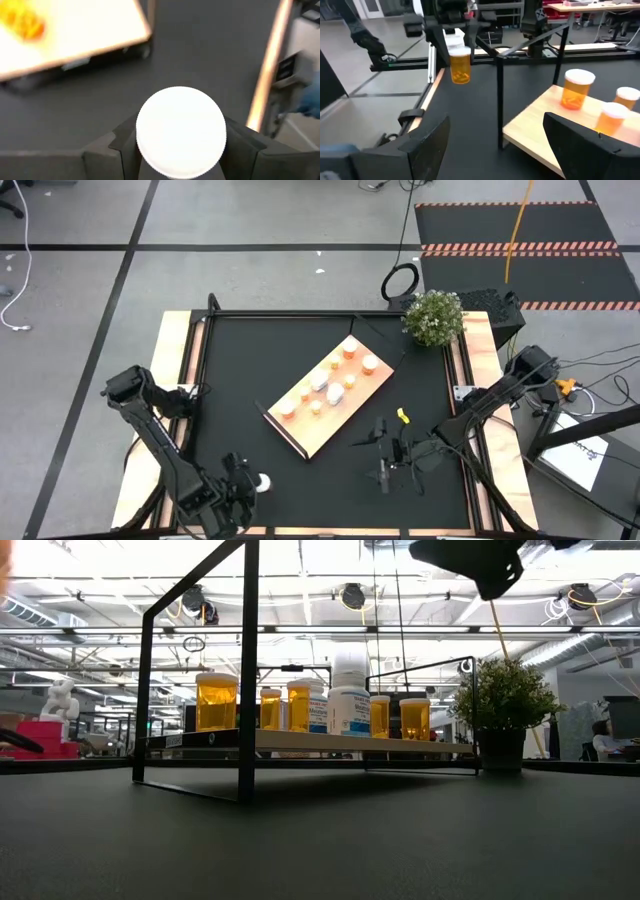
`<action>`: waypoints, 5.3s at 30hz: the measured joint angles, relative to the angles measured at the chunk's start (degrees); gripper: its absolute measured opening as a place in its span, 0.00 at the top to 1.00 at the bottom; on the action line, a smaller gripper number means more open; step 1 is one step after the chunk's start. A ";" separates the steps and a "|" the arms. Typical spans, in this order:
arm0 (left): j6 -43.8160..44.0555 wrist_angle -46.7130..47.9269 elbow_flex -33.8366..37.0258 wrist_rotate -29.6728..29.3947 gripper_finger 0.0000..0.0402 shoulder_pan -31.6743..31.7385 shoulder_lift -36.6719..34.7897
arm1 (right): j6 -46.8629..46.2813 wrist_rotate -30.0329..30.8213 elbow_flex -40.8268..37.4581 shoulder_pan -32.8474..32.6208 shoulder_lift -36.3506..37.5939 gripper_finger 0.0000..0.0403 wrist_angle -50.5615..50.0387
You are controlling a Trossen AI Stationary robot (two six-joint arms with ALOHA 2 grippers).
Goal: Pick and place medicine bottles onto shelf by color
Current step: Align the large pill bottle with the other large pill bottle on the shelf
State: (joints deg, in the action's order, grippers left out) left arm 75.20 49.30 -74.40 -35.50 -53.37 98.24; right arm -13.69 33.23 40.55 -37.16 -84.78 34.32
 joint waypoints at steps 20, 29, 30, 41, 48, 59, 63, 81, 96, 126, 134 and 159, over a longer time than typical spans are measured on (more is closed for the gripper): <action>-47.64 -29.29 -8.37 2.66 0.48 13.88 0.00 | -0.75 -1.45 21.30 -1.96 -15.11 0.22 -9.64; -53.72 -31.05 -8.31 3.73 0.49 17.71 0.95 | 0.72 5.87 22.56 -0.90 -16.10 0.21 -9.30; -54.12 -31.61 -8.30 4.18 0.49 17.89 1.23 | 0.93 5.69 22.56 -0.63 -16.08 0.21 -9.24; -55.34 -33.29 -8.32 6.65 0.48 19.71 2.97 | 3.44 2.60 22.52 0.73 -16.08 0.22 -10.15; -55.26 -33.33 -8.32 6.99 0.47 19.54 2.97 | 3.29 2.62 22.52 0.78 -16.08 0.28 -10.51; -55.62 -34.88 -8.32 6.91 0.45 19.31 2.95 | 3.71 2.54 22.52 0.76 -15.86 0.56 -10.43; -55.22 -36.14 -8.32 6.90 0.39 19.31 2.96 | 4.14 2.45 22.52 0.75 -14.96 0.56 -12.18; -63.49 -45.53 -8.32 0.89 0.04 18.85 2.93 | -4.66 3.69 22.45 -6.10 0.72 0.54 -45.24; -63.01 -46.52 -8.32 0.95 0.06 22.25 2.93 | -4.25 10.26 2.58 -9.03 13.23 0.53 -19.01; -66.70 -69.57 -8.30 9.52 0.14 30.17 12.48 | 6.04 9.99 -8.69 -2.87 9.77 0.53 12.38; -66.49 -66.55 -8.32 8.45 0.27 30.41 12.39 | 6.68 8.45 -8.69 -3.03 9.78 0.53 12.51; -69.60 -70.14 -8.30 15.55 0.37 33.71 14.60 | 4.24 5.08 -8.68 -1.47 9.73 0.53 8.37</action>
State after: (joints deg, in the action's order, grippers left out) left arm 5.60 -20.84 -82.70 -19.94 -19.66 112.83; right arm -9.44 38.31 31.87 -38.63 -75.05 42.69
